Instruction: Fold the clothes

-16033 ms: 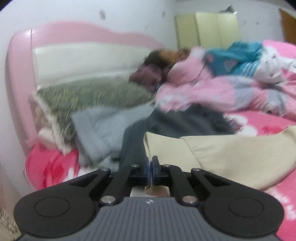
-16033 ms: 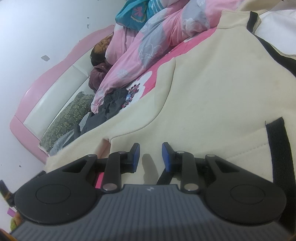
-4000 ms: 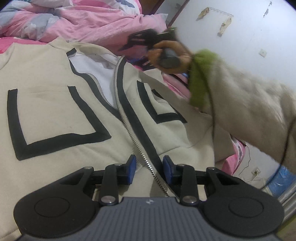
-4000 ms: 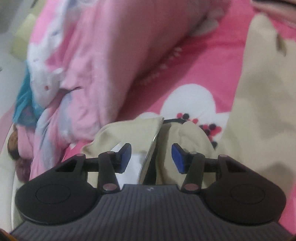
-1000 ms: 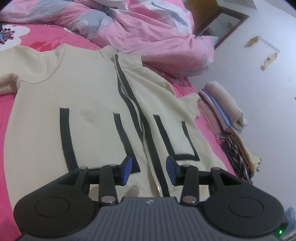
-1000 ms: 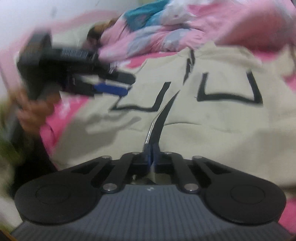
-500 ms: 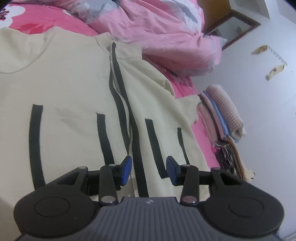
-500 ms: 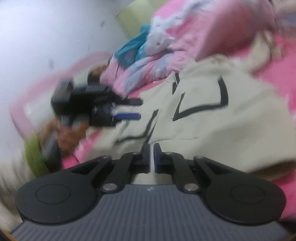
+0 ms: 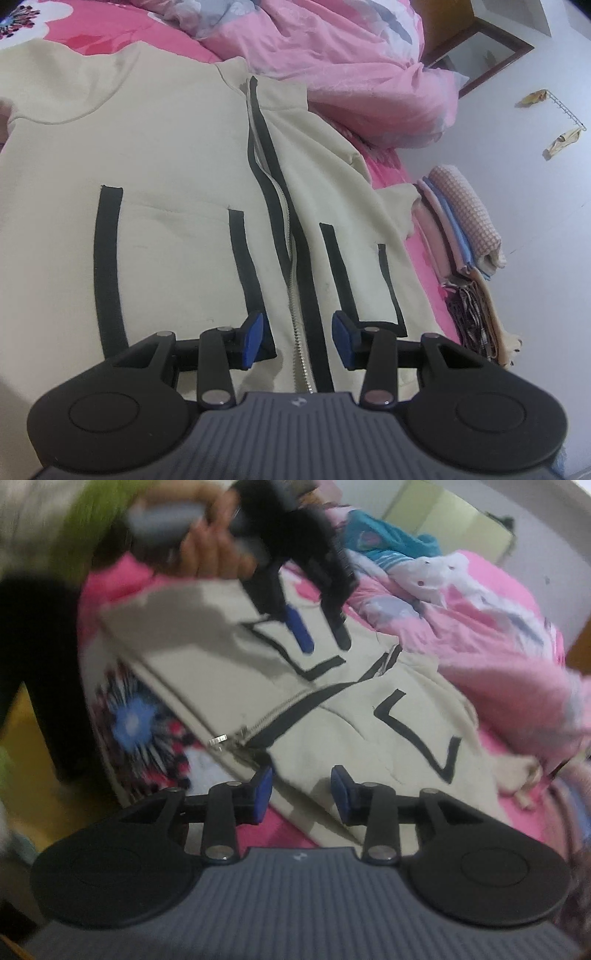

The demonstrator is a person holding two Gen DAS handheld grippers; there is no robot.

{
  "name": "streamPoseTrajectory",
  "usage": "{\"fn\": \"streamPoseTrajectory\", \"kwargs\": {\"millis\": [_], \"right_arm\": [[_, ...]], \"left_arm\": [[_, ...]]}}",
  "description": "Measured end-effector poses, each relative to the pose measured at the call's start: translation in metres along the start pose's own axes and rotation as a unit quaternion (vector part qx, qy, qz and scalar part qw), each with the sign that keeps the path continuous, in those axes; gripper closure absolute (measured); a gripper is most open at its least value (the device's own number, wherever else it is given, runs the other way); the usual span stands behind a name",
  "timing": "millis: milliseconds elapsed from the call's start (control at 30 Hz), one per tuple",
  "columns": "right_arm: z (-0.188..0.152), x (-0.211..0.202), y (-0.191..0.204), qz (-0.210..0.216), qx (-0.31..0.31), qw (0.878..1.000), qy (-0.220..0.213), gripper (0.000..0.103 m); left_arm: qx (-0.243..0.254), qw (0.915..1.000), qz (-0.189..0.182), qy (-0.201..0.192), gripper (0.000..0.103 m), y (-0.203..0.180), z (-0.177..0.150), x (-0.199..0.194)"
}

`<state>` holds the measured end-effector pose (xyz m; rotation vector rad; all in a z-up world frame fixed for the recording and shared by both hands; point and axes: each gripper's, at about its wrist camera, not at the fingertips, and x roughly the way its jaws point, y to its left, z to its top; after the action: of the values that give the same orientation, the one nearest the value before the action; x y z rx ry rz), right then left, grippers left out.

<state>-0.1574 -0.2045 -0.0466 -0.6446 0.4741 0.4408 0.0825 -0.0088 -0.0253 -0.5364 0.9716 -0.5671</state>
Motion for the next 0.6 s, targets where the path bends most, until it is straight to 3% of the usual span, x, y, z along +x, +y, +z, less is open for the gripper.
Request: {"fn": "streamPoseTrajectory", "kwargs": {"millis": [100, 300, 433, 600], "right_arm": [[0.0044, 0.0033, 0.0048, -0.016, -0.025, 1.0, -0.001, 0.071], [0.0102, 0.0026, 0.0024, -0.014, -0.016, 1.0, -0.019, 0.073], [0.0104, 0.0077, 0.0086, -0.051, -0.05, 0.997, -0.015, 0.073], [0.0098, 0.0031, 0.0002, -0.055, -0.031, 0.998, -0.023, 0.073]], "left_arm": [[0.001, 1.0, -0.003, 0.0, 0.061, 0.0014, -0.0001, -0.0024], [0.001, 1.0, -0.006, 0.002, 0.061, 0.0026, 0.0005, -0.002], [0.002, 1.0, -0.007, 0.001, 0.061, 0.0009, 0.0021, -0.002], [0.008, 1.0, -0.002, 0.001, 0.061, -0.0001, 0.003, -0.0028]]}}
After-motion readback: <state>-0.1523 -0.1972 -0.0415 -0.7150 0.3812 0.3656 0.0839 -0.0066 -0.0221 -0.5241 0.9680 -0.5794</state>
